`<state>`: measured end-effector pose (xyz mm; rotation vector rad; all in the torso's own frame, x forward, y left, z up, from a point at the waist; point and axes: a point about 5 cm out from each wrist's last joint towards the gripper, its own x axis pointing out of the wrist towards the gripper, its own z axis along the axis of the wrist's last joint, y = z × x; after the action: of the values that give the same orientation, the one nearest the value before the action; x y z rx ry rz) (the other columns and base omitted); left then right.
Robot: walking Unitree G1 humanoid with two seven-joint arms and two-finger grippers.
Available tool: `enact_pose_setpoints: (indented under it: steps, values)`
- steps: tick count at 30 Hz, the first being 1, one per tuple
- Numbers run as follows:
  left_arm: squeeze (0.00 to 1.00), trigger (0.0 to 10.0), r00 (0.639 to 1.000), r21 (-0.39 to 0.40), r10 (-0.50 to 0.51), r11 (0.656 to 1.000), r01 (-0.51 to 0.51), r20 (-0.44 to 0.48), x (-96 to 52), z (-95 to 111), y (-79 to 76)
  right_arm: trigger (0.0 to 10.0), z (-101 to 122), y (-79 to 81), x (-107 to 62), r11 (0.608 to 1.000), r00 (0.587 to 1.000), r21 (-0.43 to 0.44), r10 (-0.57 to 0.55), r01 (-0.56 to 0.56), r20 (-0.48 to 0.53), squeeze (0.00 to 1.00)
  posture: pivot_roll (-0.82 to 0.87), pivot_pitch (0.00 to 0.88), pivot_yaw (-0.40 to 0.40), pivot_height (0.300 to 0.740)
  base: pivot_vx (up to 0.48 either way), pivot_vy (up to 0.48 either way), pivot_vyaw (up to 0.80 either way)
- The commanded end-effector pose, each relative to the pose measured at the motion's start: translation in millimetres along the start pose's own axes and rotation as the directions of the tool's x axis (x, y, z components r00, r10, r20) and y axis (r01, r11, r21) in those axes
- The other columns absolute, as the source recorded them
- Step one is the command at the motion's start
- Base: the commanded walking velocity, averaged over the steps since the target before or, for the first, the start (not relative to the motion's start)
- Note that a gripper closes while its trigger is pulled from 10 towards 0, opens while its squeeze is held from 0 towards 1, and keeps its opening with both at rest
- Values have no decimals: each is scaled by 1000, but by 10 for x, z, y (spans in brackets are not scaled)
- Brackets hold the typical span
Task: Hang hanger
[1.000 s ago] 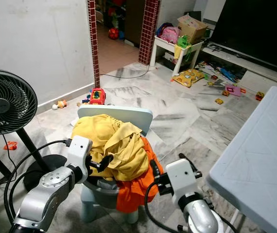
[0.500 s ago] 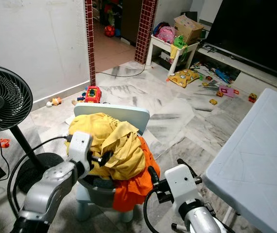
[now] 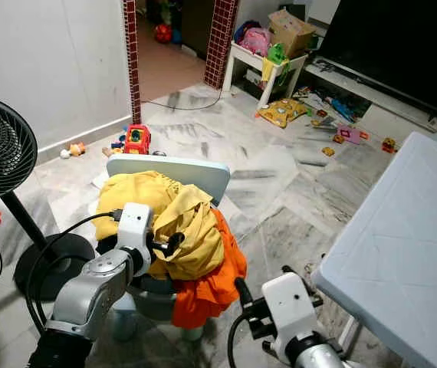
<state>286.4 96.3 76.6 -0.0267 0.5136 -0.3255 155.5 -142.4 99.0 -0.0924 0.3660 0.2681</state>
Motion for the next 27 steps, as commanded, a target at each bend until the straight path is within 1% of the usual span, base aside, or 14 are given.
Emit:
enact_pose_setpoints:
  steps: [1,6,12,13,14,15,16,17,18,21,24,27]
  values:
    - [0,10000,1000,3,-3,1000,3,4,-15,20,-57,10000,25,-21,-32,1000,1000,-2,-6,6,3,0,-44,115,-182,740,0,0,0]
    - [0,10000,1000,3,4,1000,-4,-9,28,22,-77,10000,32,-24,-43,1000,1000,5,-8,8,-6,0,-57,135,-186,740,0,0,0]
    - [0,10000,1000,7,7,1000,-6,-23,176,86,-118,10000,34,-27,-56,1000,1000,7,-13,13,-11,0,-64,144,-184,740,0,0,0]
    - [0,9608,1000,2,4,1000,-4,-16,206,108,-130,10000,35,-25,-55,1000,1000,8,-14,14,-11,0,-68,143,-183,740,0,0,0]
    - [0,9608,1000,-1,1,1000,-1,-11,225,124,-138,10000,37,-23,-54,1000,1000,9,-15,15,-11,0,-68,143,-183,740,0,0,0]
    - [0,7412,1000,1,-3,1000,3,-6,251,145,-154,10000,42,-19,-53,1000,1000,10,-15,15,-11,0,-72,144,-181,740,0,0,0]
    - [0,4078,1000,-9,-8,1000,8,-9,264,147,-165,10000,45,-17,-53,1000,1000,10,-16,16,-11,0,-76,144,-178,740,0,0,0]
    - [0,1804,1000,-20,-12,1000,12,-14,276,146,-173,10000,48,-16,-53,1000,1000,11,-16,17,-10,0,-77,144,-178,740,0,0,0]
    - [0,0,1000,-32,-15,999,14,-24,288,135,-179,10000,49,-18,-53,1000,1000,12,-18,18,-10,0,-76,144,-177,740,0,0,0]
    - [0,0,999,-38,-17,999,16,-35,305,120,-179,10000,51,-28,-56,1000,1000,12,-23,23,-11,0,-79,144,-175,740,0,0,0]
    - [0,0,1000,-23,-12,1000,12,-28,317,116,-159,10000,51,-49,-58,1000,999,10,-30,30,-13,0,-80,142,-174,740,0,0,0]
    - [0,0,1000,-11,-5,1000,5,-20,296,115,-136,10000,53,-65,-52,999,999,8,-33,33,-13,0,-79,140,-175,740,0,0,0]
